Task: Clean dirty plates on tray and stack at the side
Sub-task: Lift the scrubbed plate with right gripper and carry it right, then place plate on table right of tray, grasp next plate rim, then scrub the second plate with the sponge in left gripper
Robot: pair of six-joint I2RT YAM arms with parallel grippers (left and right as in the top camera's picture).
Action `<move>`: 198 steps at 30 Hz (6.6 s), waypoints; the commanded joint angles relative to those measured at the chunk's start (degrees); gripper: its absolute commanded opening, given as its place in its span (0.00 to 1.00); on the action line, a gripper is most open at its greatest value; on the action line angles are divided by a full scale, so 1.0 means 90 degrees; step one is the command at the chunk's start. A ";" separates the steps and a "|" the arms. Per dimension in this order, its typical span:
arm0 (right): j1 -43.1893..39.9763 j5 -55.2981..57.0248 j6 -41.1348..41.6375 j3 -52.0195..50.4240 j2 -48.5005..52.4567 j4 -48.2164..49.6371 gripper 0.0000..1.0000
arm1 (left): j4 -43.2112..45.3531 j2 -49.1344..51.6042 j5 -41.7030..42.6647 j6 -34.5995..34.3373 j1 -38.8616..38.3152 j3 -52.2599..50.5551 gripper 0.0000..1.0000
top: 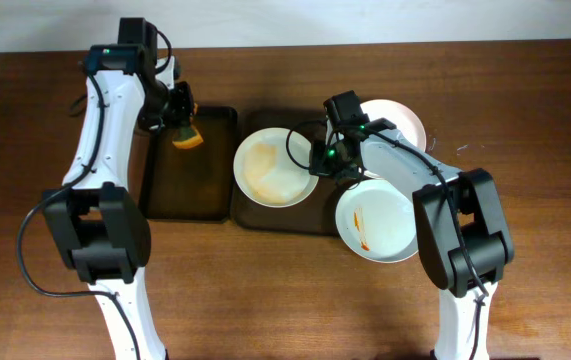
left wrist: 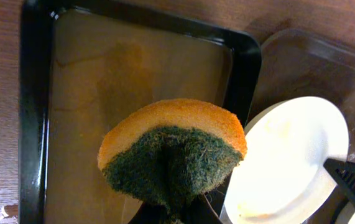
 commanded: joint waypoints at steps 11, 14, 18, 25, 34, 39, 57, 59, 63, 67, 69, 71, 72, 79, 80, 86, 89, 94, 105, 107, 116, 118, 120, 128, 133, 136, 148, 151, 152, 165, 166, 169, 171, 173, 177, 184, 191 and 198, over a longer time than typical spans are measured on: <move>0.0787 0.4923 -0.0231 0.0289 -0.2212 -0.1617 0.04 | 0.0194 -0.0083 0.0022 0.0100 0.0010 -0.0104 0.00; 0.1503 0.6591 -0.0260 0.0289 -0.2210 -0.1596 0.04 | 0.0211 -0.0083 0.0022 0.0100 0.0010 -0.0104 0.00; 0.2193 0.7677 -0.0374 0.0289 -0.2200 -0.1566 0.04 | 0.0209 -0.0083 0.0022 0.0100 0.0010 -0.0104 0.00; 0.2999 0.9483 -0.0568 0.0289 -0.2200 -0.1387 0.04 | 0.0211 -0.0083 0.0022 0.0100 0.0005 -0.0104 0.00; 0.3293 1.0052 -0.1421 0.0289 -0.2200 -0.0515 0.04 | 0.0211 -0.0083 0.0022 0.0061 0.0005 -0.0104 0.00; 0.2912 0.6958 -0.1294 0.0289 -0.2200 -0.0646 0.04 | 0.0211 -0.0083 0.0022 0.0056 0.0005 -0.0104 0.00; -0.5127 0.0517 -0.1185 0.0270 -0.2011 -0.2118 0.04 | 0.0211 -0.0083 0.0022 0.0058 0.0005 -0.0104 0.00; -0.5612 0.0860 -0.1207 0.0245 -0.1817 -0.2098 0.04 | 0.0211 -0.0083 0.0022 0.0058 0.0002 -0.0104 0.00; -0.6154 0.1086 -0.1285 0.0066 -0.1494 -0.1841 0.04 | 0.0209 -0.0083 0.0022 0.0061 -0.0051 -0.0104 0.00; -0.6142 0.1231 -0.1372 -0.0323 -0.1226 -0.1401 0.04 | 0.0214 -0.0083 0.0022 0.0058 -0.0068 -0.0104 0.00; -0.6142 0.1226 -0.1370 -0.0449 -0.1197 -0.1321 0.15 | 0.0209 -0.0083 0.0022 0.0061 -0.0068 -0.0104 0.00; -0.6147 0.0981 -0.1372 -0.0386 -0.1212 -0.1566 0.46 | 0.0211 -0.0083 0.0022 0.0061 -0.0068 -0.0104 0.00; -0.6159 0.0580 -0.1377 -0.0219 -0.1265 -0.1989 0.41 | 0.0209 -0.0083 0.0022 0.0061 -0.0068 -0.0104 0.00; -0.5059 -0.0918 -0.2215 -0.0002 -0.2480 -0.4231 0.36 | 0.0350 -0.0083 0.0019 0.0061 -0.0347 -0.0104 0.00; -0.4872 -0.0896 -0.2244 -0.0066 -0.2475 -0.4328 0.35 | 0.0389 -0.0083 0.0017 0.0061 -0.0374 -0.0104 0.00; -0.3347 0.0355 -0.2183 -0.1615 -0.2472 -0.3706 0.36 | 0.0427 -0.0083 0.0019 0.0061 -0.0403 -0.0104 0.00; -0.3126 0.0442 -0.2183 -0.2256 -0.2450 -0.2861 0.35 | 0.0432 -0.0083 0.0022 0.0061 -0.0403 -0.0104 0.00; -0.3062 0.0510 -0.2183 -0.2824 -0.2448 -0.2147 0.12 | 0.0430 -0.0083 0.0019 0.0061 -0.0403 -0.0104 0.00; -0.1287 -0.0549 -0.0158 -0.2363 -0.2450 -0.1494 0.04 | 0.0427 -0.0083 0.0022 0.0061 -0.0403 -0.0104 0.00; -0.0520 0.0279 0.1625 -0.2351 -0.2448 -0.0493 0.04 | 0.0425 -0.0083 0.0022 0.0058 -0.0403 -0.0104 0.00; 0.0372 0.1452 0.2084 -0.2353 -0.1948 0.0823 0.46 | 0.0427 -0.0083 0.0022 0.0058 -0.0403 -0.0104 0.00; 0.0342 0.1382 0.1438 -0.2344 -0.1945 0.1124 0.48 | 0.0430 -0.0083 0.0024 0.0058 -0.0403 -0.0104 0.00; 0.0121 0.1314 0.0969 -0.2324 -0.1916 0.1175 0.51 | 0.0427 -0.0083 0.0024 0.0058 -0.0403 -0.0104 0.00; -0.0488 -0.0544 -0.0328 -0.2023 -0.0974 0.1173 0.39 | 0.0503 -0.0083 0.0024 0.0061 -0.0537 -0.0104 0.00; -0.0488 -0.0563 0.0216 -0.1919 -0.0869 0.1229 0.04 | 0.0483 -0.0083 0.0024 0.0061 -0.0828 -0.0104 0.00; -0.0486 -0.0563 0.0566 -0.1919 -0.0869 0.1307 0.04 | 0.0350 -0.0083 0.0022 0.0066 -0.1015 -0.0104 0.00; -0.0367 -0.0658 0.0537 -0.1919 -0.0869 0.1491 0.04 | 0.2540 -0.0073 0.0070 0.1416 -0.2118 -0.2249 0.00; -0.0367 -0.0658 0.0488 -0.1919 -0.0869 0.1489 0.04 | 0.2905 -0.0073 -0.0835 0.0265 -0.2448 -0.2890 0.00; -0.0367 -0.0658 0.0488 -0.1919 -0.0869 0.1489 0.04 | 0.2890 -0.0073 -0.1107 -0.0325 -0.2497 -0.3055 0.00; -0.0367 -0.0656 0.0466 -0.1919 -0.0869 0.1491 0.04 | 0.2339 -0.0073 -0.0223 -0.1562 -0.2487 -0.3310 0.00; -0.0367 -0.0656 0.0466 -0.1919 -0.0869 0.1489 0.04 | 0.2691 -0.0073 -0.1052 -0.1817 -0.2484 -0.3310 0.00; -0.0367 -0.0656 0.0457 -0.1919 -0.0869 0.1486 0.04 | 0.3757 -0.0073 -0.1562 -0.1904 -0.2487 -0.3310 0.00; -0.0367 -0.0658 0.0413 -0.1919 -0.0869 0.1486 0.04 | 0.4204 -0.0073 -0.2079 -0.1996 -0.2487 -0.3310 0.00; -0.0367 -0.0658 0.0410 -0.1919 -0.0869 0.1486 0.04 | 0.4262 -0.0073 -0.2764 -0.2382 -0.2484 -0.3310 0.00; -0.0367 -0.0658 0.0364 -0.1919 -0.0869 0.1486 0.04 | 0.3633 -0.0073 -0.1098 -0.1729 -0.2487 -0.3310 0.00; -0.0367 -0.0661 0.0364 -0.1919 -0.0869 0.1494 0.04 | 0.2404 -0.0073 0.1795 0.0794 -0.2480 -0.3310 0.00; -0.0367 -0.0661 0.0364 -0.1919 -0.0869 0.1489 0.04 | 0.3296 -0.0073 -0.1649 -0.1683 -0.2480 -0.3310 0.00; -0.0367 -0.0663 0.0342 -0.1919 -0.0869 0.1486 0.04 | 0.2344 -0.0073 -0.0962 -0.1829 -0.2484 -0.3310 0.00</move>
